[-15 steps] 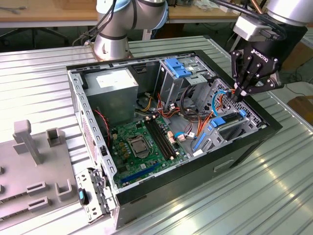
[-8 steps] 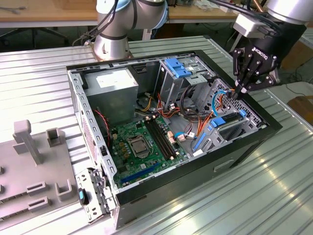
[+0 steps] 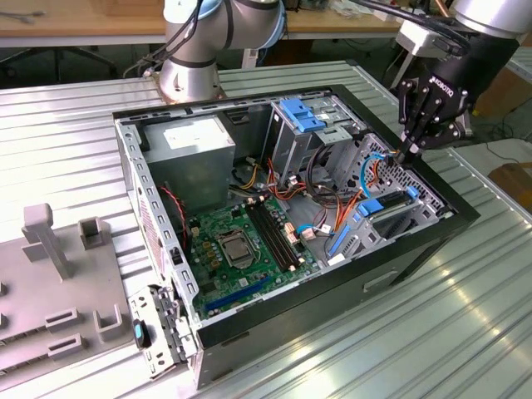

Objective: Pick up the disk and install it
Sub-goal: 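Insert the first disk wire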

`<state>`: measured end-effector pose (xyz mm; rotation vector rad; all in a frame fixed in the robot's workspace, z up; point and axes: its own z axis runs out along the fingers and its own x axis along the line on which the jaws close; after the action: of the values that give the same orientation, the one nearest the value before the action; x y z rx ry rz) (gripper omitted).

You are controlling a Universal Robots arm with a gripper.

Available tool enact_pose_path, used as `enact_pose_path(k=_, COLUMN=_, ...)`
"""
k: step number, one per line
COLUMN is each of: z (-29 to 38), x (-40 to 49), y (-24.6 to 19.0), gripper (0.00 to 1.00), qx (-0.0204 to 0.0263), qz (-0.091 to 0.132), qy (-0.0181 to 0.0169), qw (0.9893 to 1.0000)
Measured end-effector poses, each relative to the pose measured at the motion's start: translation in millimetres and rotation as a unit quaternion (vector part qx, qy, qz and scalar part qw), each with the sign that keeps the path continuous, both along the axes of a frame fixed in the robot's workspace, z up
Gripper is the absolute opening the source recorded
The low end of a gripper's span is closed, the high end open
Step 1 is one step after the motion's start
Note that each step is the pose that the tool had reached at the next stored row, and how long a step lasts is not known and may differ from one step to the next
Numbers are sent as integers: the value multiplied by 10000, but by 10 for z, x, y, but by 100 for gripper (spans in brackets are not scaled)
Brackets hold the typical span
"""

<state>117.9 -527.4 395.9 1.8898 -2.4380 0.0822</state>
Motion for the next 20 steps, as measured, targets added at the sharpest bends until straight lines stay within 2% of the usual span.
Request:
enact_pose_path(k=4, z=-4, x=32, y=34, gripper=11, qx=-1, qz=-260, qy=0, qw=9997)
enact_pose_path(k=7, z=-9, x=47, y=44, gripper=11, qx=-2, qz=-487, qy=0, qw=9988)
enact_pose_path(k=9, z=-12, x=52, y=47, gripper=11, qx=-3, qz=-629, qy=0, qw=9980)
enact_pose_path(k=11, z=-18, x=65, y=55, gripper=11, qx=-3, qz=-827, qy=0, qw=9966)
enact_pose_path(k=17, z=-23, x=154, y=109, gripper=11, qx=-5, qz=-1017, qy=0, qw=9948)
enact_pose_path(k=19, z=-27, x=208, y=132, gripper=11, qx=-5, qz=-1100, qy=0, qw=9939)
enact_pose_path(k=20, z=-30, x=232, y=141, gripper=11, qx=-6, qz=-1177, qy=0, qw=9930)
